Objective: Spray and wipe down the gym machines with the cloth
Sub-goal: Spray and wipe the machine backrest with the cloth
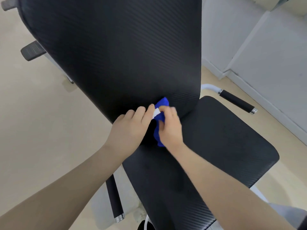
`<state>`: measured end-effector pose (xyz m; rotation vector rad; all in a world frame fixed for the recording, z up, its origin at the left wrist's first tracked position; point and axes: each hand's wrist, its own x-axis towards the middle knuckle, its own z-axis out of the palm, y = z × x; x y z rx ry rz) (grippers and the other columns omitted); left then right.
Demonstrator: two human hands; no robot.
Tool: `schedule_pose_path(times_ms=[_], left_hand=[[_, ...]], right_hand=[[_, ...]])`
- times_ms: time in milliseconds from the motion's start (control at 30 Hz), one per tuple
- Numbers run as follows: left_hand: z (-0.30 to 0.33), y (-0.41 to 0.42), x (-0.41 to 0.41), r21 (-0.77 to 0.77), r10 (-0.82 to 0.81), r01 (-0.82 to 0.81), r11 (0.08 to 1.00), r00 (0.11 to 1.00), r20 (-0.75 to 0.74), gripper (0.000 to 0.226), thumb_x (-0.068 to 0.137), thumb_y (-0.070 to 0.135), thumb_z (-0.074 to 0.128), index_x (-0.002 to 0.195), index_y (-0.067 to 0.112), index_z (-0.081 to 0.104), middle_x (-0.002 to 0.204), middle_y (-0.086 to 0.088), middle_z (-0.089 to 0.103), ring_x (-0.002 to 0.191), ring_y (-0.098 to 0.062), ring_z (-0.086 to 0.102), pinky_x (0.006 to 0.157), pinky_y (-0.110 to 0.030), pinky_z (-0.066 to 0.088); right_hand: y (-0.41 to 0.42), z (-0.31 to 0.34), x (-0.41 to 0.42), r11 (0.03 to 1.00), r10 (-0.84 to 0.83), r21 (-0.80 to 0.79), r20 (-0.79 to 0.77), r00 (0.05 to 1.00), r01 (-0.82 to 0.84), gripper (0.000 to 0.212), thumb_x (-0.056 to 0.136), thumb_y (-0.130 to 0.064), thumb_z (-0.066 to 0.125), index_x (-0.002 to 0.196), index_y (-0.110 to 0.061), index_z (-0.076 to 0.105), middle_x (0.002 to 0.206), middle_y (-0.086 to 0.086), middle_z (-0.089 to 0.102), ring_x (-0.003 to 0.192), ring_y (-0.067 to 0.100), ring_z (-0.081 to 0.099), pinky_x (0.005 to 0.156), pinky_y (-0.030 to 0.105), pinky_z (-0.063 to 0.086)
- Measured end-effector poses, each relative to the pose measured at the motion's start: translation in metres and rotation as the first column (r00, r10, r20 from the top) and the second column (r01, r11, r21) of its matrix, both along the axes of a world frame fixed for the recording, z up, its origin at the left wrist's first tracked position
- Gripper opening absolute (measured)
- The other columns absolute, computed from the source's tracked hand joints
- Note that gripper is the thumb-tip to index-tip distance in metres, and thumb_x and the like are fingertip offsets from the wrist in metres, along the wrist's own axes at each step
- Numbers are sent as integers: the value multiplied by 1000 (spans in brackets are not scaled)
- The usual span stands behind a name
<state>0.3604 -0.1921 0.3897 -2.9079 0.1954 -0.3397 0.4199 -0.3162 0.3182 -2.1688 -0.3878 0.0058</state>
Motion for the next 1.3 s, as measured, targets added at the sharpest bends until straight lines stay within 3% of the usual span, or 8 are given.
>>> schedule_pose_path(times_ms=[200,400,500,633,900,1100,1200,1300], left_hand=[[0,-3,3,-269,-64,63,961,998,5,52,82,21,61,129,16,41,89,-7,46,53,-16,44,38,-21,31],[8,-10,6,-480,-43,-39,876,986,-160,52,88,37,36,139,27,27,87,-1,51,50,-11,47,36,-16,27],[10,-13,13,-505,-59,-43,862,981,-184,52,92,35,33,143,30,23,81,4,43,48,-11,38,40,-13,20],[16,-13,27,-560,-60,-109,821,960,-274,50,92,30,53,137,37,31,79,11,40,57,-16,50,50,-30,45],[23,-22,46,-548,-4,-151,823,963,-270,43,88,25,45,123,36,22,83,0,54,50,-23,49,44,-29,34],[25,-29,55,-544,48,-148,826,980,-194,33,90,21,41,120,30,34,83,-2,53,45,-21,44,42,-27,30],[23,-38,58,-551,59,-219,805,954,-293,45,93,33,50,135,27,34,93,0,54,65,-23,56,57,-36,46],[23,-47,59,-714,11,-274,644,937,-349,39,90,28,57,125,26,39,95,8,53,70,-8,55,61,-17,45]], right_hand=[[-24,16,72,925,-381,-74,-147,913,374,38,87,2,43,120,-16,46,120,8,46,97,28,51,81,37,42],[-26,1,15,981,98,-161,-70,993,-108,35,87,-2,51,120,-14,49,107,7,47,84,27,53,69,33,43],[-38,23,57,991,-98,-95,-37,995,94,35,88,-3,50,122,-15,49,114,6,48,86,19,50,72,28,38],[-39,43,109,970,-243,6,-67,968,244,37,88,3,45,122,-12,46,122,7,46,87,13,43,73,26,37],[-27,9,33,990,26,-131,-135,991,-44,34,83,4,47,113,-11,49,105,7,46,78,31,53,63,34,39],[-24,46,110,936,-351,5,-44,935,351,36,84,6,43,116,-10,47,114,8,46,74,23,49,61,36,40],[-16,32,76,966,-238,-115,-58,969,231,37,82,4,45,115,-12,47,110,9,47,76,26,49,62,34,37],[-29,17,41,998,16,68,-351,936,9,34,83,0,48,112,-18,50,107,4,52,86,20,53,75,38,45]])
